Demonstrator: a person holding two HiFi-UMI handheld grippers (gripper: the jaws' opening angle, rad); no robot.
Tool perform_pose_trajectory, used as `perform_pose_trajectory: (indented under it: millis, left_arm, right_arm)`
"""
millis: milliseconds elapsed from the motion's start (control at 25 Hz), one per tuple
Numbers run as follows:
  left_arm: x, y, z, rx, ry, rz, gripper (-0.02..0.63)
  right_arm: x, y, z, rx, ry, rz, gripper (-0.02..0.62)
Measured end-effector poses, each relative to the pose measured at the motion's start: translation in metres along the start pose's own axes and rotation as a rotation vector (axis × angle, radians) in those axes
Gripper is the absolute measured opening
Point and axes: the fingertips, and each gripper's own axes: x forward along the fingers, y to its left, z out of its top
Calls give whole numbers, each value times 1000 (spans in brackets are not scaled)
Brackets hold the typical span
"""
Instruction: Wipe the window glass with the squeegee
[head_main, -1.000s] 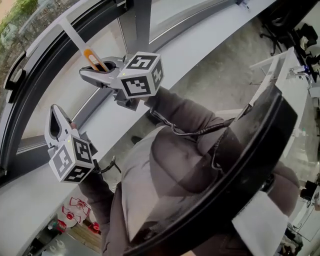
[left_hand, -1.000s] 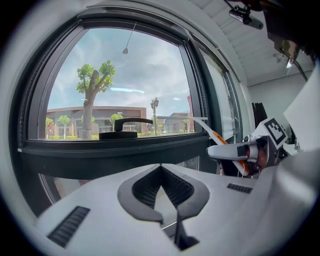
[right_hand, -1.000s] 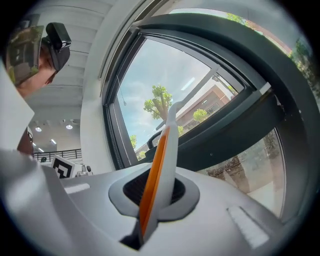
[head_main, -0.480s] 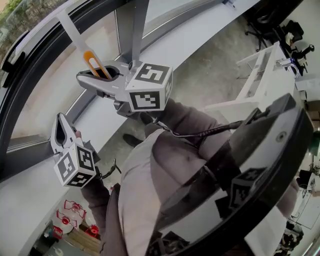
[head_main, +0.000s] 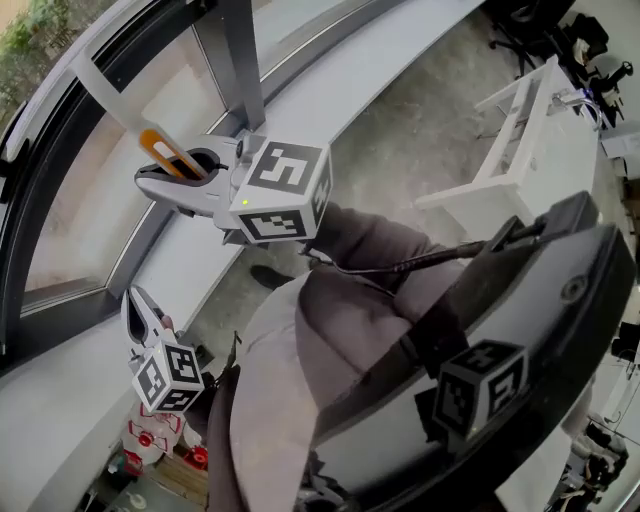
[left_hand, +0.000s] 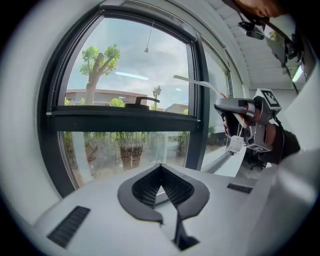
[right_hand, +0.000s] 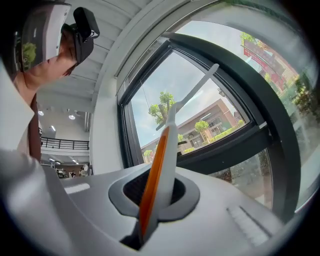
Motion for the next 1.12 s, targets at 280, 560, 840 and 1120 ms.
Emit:
perform_pose_trajectory:
  millis: [280, 560, 840, 1120]
  left_arm:
    - [-56, -40, -26, -1, 49, 54, 2]
    - [-87, -53, -23, 30, 103, 87, 2]
    - [-110, -63, -54, -4, 97, 3, 2]
    - [-136, -22, -60, -43, 86, -36, 2]
  right_arm:
    - [-64, 10, -18, 28, 16, -12, 2]
    - [-79, 12, -27, 79, 3, -6, 2]
    - [-85, 42, -42, 44, 4, -32, 2]
    - [-54, 90, -47, 29, 0, -51, 2]
